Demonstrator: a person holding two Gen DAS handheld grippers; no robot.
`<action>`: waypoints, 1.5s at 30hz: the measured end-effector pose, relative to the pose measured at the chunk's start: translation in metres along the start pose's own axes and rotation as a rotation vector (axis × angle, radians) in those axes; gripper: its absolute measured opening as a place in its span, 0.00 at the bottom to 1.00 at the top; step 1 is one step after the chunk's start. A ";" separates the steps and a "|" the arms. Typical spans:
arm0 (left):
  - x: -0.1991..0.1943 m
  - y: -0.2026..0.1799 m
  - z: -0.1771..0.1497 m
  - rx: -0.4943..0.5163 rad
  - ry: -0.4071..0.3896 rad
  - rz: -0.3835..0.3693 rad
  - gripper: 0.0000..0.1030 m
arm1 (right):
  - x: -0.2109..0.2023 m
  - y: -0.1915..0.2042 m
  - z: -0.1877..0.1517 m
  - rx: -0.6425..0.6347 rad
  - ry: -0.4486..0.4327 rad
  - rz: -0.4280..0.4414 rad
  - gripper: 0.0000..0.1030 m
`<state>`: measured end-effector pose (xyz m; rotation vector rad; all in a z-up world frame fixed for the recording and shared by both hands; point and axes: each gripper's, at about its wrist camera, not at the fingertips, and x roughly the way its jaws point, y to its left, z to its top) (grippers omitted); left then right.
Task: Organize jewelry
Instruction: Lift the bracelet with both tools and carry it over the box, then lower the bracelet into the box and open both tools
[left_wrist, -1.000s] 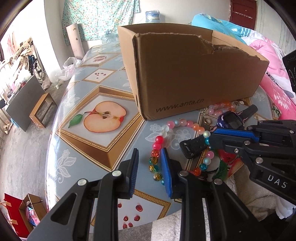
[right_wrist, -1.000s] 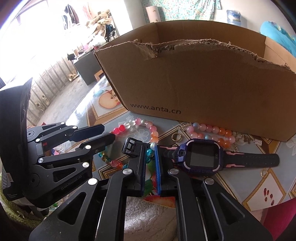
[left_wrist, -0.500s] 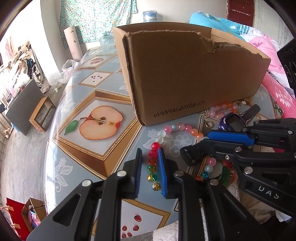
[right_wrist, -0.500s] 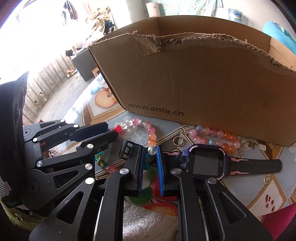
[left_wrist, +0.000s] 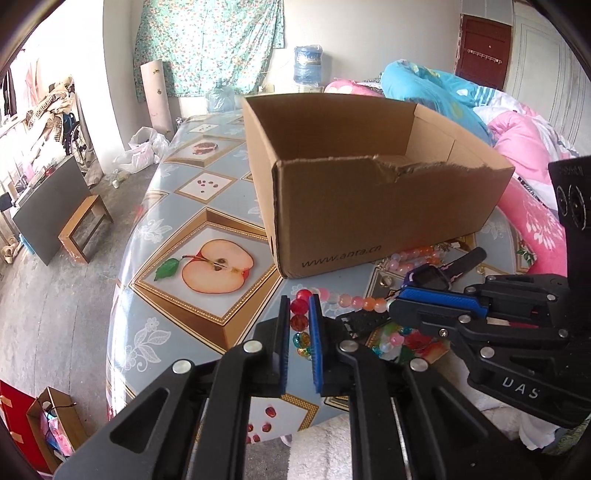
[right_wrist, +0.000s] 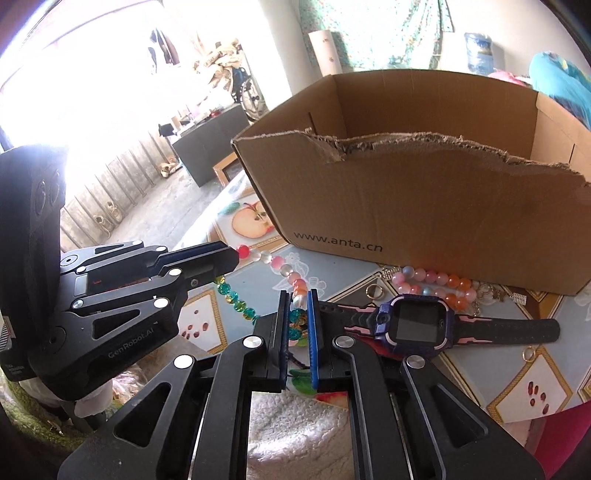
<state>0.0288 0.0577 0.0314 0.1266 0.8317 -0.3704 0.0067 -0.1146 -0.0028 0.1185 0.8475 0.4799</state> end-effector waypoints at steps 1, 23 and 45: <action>-0.008 -0.001 0.001 -0.006 -0.011 -0.008 0.09 | -0.006 -0.001 0.000 0.000 -0.016 0.013 0.07; -0.025 -0.019 0.150 0.113 -0.218 -0.064 0.09 | -0.045 -0.050 0.133 -0.061 -0.159 0.070 0.07; 0.108 0.001 0.195 0.215 0.010 0.112 0.11 | 0.115 -0.125 0.197 0.221 0.339 0.023 0.11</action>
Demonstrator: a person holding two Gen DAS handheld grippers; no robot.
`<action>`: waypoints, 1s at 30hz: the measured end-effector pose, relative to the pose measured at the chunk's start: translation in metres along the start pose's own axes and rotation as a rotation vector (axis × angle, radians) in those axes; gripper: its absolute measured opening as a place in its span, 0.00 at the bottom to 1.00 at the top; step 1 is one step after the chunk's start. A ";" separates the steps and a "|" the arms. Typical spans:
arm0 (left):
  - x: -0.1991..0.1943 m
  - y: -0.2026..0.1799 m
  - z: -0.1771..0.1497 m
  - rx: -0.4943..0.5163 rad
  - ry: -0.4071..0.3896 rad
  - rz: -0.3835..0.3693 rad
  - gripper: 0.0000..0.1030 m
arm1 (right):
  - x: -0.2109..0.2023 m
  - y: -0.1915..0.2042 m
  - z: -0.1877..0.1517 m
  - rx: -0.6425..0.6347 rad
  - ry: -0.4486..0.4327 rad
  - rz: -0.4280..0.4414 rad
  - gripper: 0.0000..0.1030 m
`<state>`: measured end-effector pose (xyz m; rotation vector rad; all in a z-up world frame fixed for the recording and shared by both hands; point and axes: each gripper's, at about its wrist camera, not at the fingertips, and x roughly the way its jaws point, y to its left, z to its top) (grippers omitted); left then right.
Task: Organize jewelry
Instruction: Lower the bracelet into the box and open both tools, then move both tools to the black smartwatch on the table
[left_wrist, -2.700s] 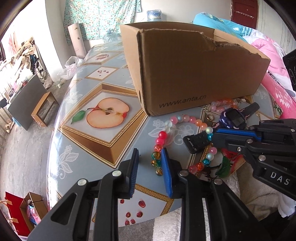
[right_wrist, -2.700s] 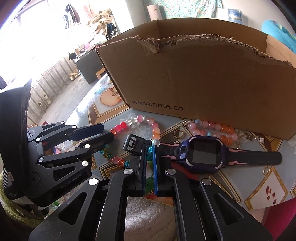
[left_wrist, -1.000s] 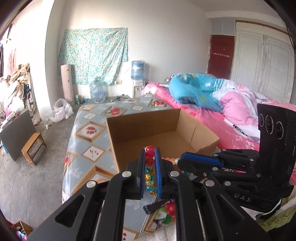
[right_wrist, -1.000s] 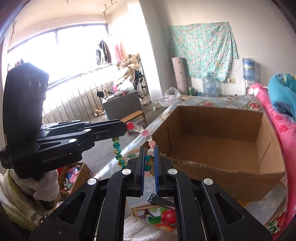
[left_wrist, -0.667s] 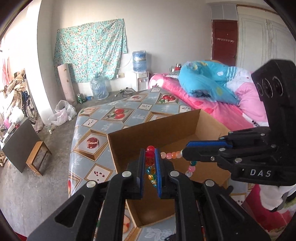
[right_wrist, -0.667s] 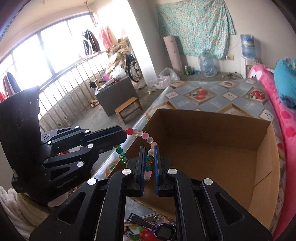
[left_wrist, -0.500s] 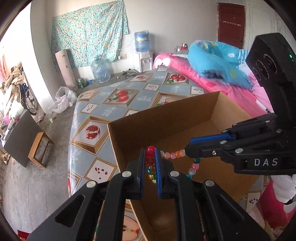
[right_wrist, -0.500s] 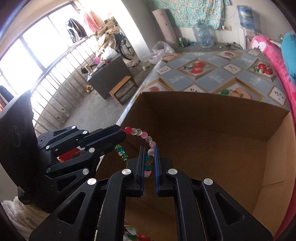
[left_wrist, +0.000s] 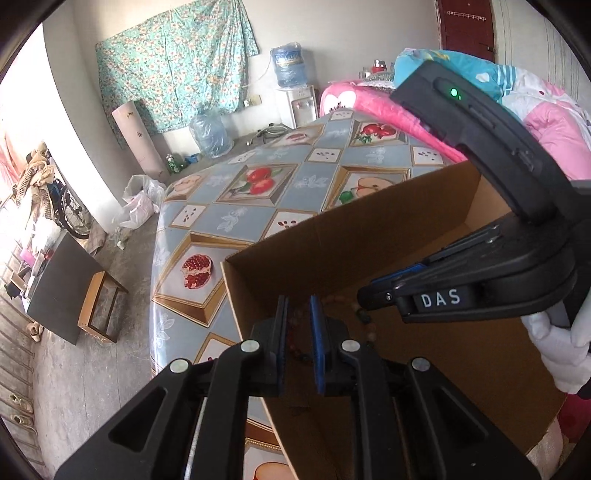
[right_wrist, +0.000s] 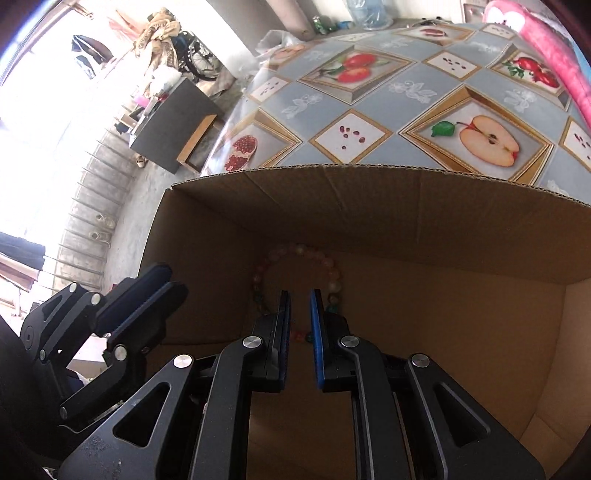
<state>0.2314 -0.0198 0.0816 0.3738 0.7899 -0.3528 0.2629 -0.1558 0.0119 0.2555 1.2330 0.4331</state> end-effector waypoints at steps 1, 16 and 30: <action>-0.004 0.001 0.000 -0.003 -0.019 0.006 0.11 | -0.003 0.000 -0.002 -0.003 -0.009 0.008 0.11; -0.118 0.013 -0.060 -0.158 -0.244 -0.079 0.19 | -0.156 0.026 -0.092 -0.171 -0.437 0.061 0.13; -0.130 -0.063 -0.176 -0.141 -0.113 -0.257 0.36 | -0.149 -0.011 -0.248 -0.116 -0.501 0.118 0.30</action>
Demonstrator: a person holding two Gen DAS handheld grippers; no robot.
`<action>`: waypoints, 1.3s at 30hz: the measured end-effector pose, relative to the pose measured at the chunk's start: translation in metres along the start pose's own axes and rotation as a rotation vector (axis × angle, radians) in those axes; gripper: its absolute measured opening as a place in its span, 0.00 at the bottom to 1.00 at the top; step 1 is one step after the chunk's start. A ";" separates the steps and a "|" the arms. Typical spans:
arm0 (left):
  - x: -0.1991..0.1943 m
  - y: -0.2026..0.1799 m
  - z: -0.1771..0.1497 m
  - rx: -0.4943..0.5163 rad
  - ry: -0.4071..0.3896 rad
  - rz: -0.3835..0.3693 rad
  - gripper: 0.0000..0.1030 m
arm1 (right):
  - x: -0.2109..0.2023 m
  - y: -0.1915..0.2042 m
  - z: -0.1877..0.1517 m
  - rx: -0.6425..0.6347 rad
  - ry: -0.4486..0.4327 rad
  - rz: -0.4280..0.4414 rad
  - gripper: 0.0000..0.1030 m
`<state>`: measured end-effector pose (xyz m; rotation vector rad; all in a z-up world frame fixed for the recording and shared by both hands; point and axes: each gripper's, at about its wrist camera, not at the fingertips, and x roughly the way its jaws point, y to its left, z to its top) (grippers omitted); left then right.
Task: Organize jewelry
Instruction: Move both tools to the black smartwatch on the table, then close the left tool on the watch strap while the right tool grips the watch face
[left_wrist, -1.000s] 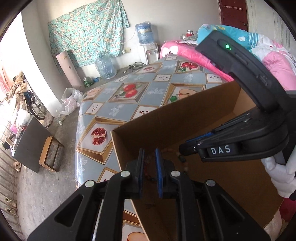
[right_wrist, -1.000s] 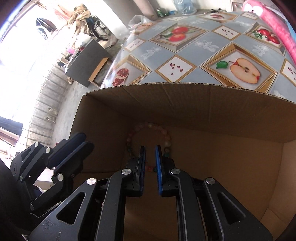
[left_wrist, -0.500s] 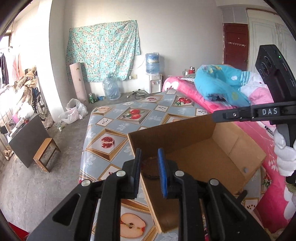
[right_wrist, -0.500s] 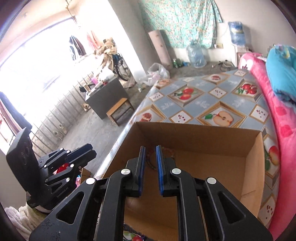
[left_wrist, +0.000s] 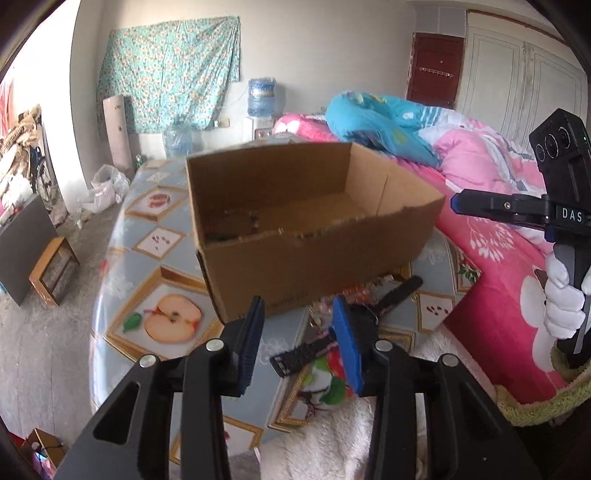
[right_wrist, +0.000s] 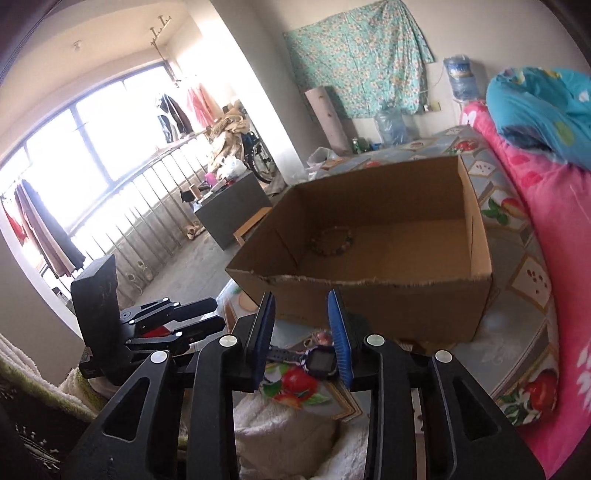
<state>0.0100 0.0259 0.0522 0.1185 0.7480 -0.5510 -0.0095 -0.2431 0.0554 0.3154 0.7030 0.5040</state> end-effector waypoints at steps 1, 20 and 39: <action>0.009 -0.002 -0.007 -0.017 0.031 -0.001 0.36 | 0.007 -0.004 -0.009 0.021 0.029 -0.017 0.30; 0.069 0.023 -0.032 -0.221 0.211 -0.032 0.40 | 0.086 -0.007 -0.047 0.044 0.170 -0.074 0.37; 0.071 0.051 -0.034 -0.523 0.178 -0.251 0.55 | 0.113 -0.004 -0.068 0.000 0.217 -0.154 0.33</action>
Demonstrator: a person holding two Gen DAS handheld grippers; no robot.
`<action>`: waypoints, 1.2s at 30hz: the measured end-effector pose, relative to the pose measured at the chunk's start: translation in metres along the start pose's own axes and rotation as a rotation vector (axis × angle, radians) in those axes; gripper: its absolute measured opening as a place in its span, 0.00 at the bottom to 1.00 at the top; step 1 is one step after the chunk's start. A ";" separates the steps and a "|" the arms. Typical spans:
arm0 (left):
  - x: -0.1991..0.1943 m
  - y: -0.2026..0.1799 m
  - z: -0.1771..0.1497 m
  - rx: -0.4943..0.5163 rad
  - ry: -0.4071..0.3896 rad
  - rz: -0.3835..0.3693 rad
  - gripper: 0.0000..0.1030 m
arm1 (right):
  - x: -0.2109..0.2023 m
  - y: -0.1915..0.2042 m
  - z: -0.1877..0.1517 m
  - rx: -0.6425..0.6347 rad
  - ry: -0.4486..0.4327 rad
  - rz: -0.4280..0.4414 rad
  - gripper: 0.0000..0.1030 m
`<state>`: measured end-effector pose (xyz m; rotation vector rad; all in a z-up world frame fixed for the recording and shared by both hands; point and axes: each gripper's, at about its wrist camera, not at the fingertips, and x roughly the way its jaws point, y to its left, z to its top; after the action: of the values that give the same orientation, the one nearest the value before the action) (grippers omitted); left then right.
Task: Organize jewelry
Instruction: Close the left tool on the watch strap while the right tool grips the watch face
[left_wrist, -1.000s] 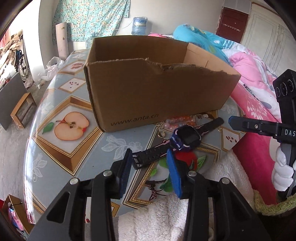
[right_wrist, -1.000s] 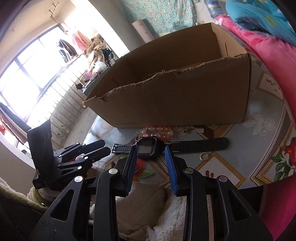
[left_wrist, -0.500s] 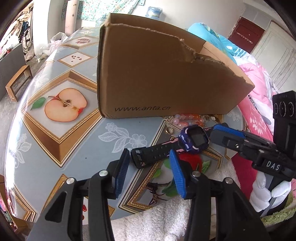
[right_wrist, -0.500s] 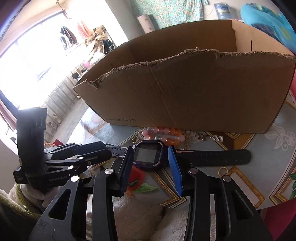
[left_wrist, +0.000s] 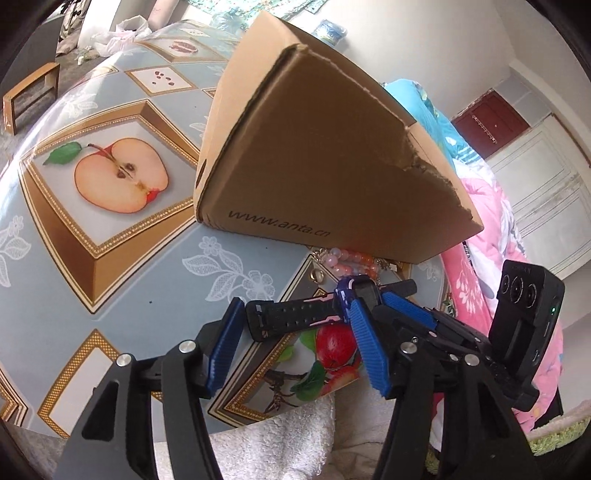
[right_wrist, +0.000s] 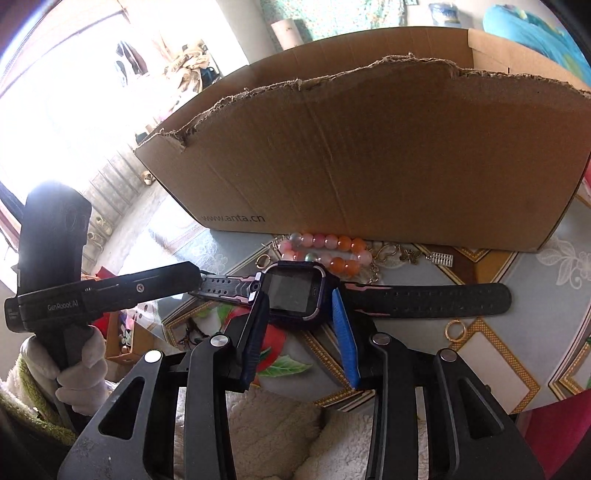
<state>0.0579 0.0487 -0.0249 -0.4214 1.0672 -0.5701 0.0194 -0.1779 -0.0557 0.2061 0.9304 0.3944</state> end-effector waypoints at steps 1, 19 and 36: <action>0.000 0.001 0.000 -0.010 0.000 -0.008 0.55 | 0.000 0.000 0.000 0.001 0.000 0.001 0.33; 0.012 -0.018 0.005 -0.031 -0.024 -0.012 0.54 | 0.006 -0.008 -0.001 0.007 0.001 0.030 0.33; 0.024 -0.050 0.001 0.168 -0.012 0.227 0.35 | 0.002 -0.009 -0.007 0.013 -0.029 0.032 0.33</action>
<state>0.0560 -0.0052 -0.0124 -0.1538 1.0311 -0.4499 0.0175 -0.1855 -0.0644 0.2382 0.9022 0.4142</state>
